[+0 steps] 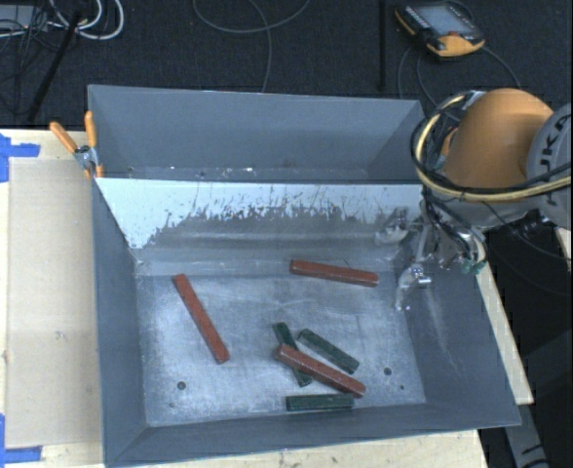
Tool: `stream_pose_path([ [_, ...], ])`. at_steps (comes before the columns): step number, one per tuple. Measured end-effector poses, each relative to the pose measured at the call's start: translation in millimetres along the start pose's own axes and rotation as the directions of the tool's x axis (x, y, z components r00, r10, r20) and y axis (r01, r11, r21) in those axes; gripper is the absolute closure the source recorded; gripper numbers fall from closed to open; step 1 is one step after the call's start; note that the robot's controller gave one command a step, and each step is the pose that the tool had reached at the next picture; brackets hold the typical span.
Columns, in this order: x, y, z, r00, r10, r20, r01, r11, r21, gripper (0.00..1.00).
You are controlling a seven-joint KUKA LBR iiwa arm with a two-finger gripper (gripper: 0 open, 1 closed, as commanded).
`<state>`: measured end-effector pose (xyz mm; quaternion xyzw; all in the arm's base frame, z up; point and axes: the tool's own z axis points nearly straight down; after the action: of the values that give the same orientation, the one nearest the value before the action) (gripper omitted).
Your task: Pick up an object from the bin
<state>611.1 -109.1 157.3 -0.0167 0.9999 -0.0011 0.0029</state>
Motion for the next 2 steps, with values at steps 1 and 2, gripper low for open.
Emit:
stream_pose_path([
  [1,1.5,14.2,45.5,0.997,0.072,-0.007,-0.072,0.997,-0.005,0.0],
  [2,-7.9,27.8,81.4,0.998,-0.064,0.008,0.064,0.998,0.0,1.0],
])
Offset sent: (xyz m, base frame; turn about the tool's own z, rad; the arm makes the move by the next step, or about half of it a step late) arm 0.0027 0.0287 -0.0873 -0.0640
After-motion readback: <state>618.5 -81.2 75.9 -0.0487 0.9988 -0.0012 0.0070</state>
